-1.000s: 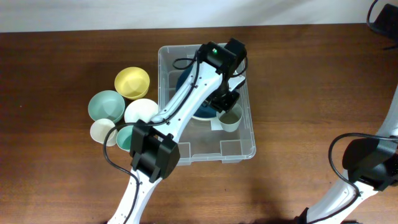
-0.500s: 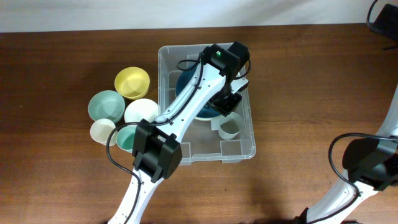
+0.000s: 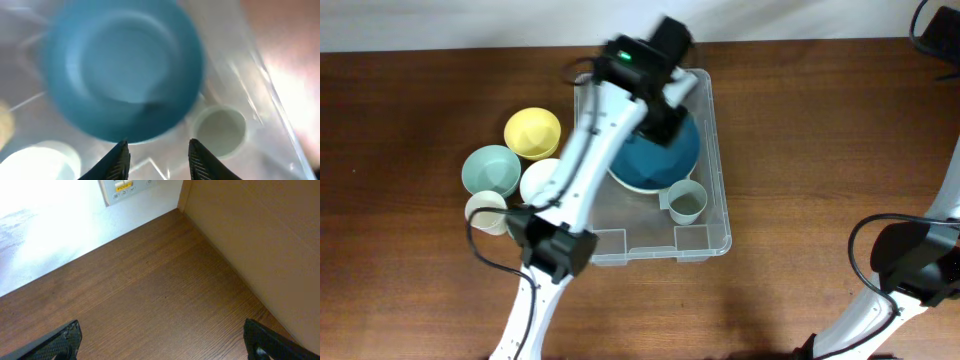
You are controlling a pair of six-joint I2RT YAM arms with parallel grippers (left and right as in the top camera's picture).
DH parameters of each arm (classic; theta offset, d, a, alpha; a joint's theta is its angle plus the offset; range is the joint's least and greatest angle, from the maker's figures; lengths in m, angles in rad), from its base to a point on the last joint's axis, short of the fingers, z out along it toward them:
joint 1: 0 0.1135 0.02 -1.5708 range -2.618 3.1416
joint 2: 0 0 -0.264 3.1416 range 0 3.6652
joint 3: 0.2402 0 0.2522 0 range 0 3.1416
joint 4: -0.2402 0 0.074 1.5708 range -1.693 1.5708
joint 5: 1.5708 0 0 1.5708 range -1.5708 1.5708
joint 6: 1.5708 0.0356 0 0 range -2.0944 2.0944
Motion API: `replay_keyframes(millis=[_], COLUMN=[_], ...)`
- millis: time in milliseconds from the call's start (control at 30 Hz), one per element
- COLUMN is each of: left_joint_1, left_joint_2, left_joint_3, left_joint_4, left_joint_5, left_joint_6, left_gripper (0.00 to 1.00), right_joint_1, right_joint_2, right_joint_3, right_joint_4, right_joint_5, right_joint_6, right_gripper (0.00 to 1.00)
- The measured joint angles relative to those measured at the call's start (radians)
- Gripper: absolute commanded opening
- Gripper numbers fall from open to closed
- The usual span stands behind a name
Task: Pack container
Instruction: 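Lift the grey cup with the left gripper and place it in the bin, then open the left gripper and withdraw it back toward the cups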
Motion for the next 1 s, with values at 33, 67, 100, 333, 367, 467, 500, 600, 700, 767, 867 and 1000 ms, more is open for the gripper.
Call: replay_keyframes(millis=[33, 67, 100, 333, 367, 467, 500, 600, 700, 767, 867, 1000], left_joint_1=[0.028, 0.063, 0.094, 0.29, 0.309, 0.356, 0.368, 0.402, 0.426, 0.437, 0.45, 0.463], left_joint_2=[0.0, 0.0, 0.0, 0.0, 0.0, 0.0, 0.0, 0.0, 0.0, 0.0, 0.0, 0.0], left_joint_3=[0.011, 0.019, 0.022, 0.022, 0.022, 0.022, 0.022, 0.022, 0.022, 0.022, 0.022, 0.023], left_joint_4=[0.0, 0.0, 0.0, 0.0, 0.0, 0.0, 0.0, 0.0, 0.0, 0.001, 0.027, 0.095], left_joint_5=[-0.002, -0.005, -0.006, -0.018, -0.018, -0.017, -0.017, -0.017, -0.021, -0.044, -0.089, -0.118], left_joint_6=[-0.024, -0.053, -0.073, -0.154, -0.161, -0.168, -0.169, -0.169, -0.169, -0.167, -0.176, -0.174], left_gripper=[0.4, 0.4, 0.43, 0.51, 0.51, 0.51, 0.51, 0.51, 0.53, 0.7, 0.92, 0.99], right_joint_1=[0.0, 0.0, 0.0, 0.0, 0.0, 0.0, 0.0, 0.0, 0.0, 0.0, 0.0, 0.0], right_joint_2=[0.0, 0.0, 0.0, 0.0, 0.0, 0.0, 0.0, 0.0, 0.0, 0.0, 0.0, 0.0], right_joint_3=[0.0, 0.0, 0.0, 0.0, 0.0, 0.0, 0.0, 0.0, 0.0, 0.0, 0.0, 0.0], right_joint_4=[0.0, 0.0, 0.0, 0.0, 0.0, 0.0, 0.0, 0.0, 0.0, 0.0, 0.0, 0.0], right_joint_5=[0.0, 0.0, 0.0, 0.0, 0.0, 0.0, 0.0, 0.0, 0.0, 0.0, 0.0, 0.0], right_joint_6=[0.0, 0.0, 0.0, 0.0, 0.001, 0.0, 0.0, 0.0, 0.0, 0.001, 0.0, 0.0], right_gripper=[0.99, 0.99, 0.99, 0.99, 0.99, 0.99, 0.99, 0.99, 0.99, 0.99, 0.99, 0.99])
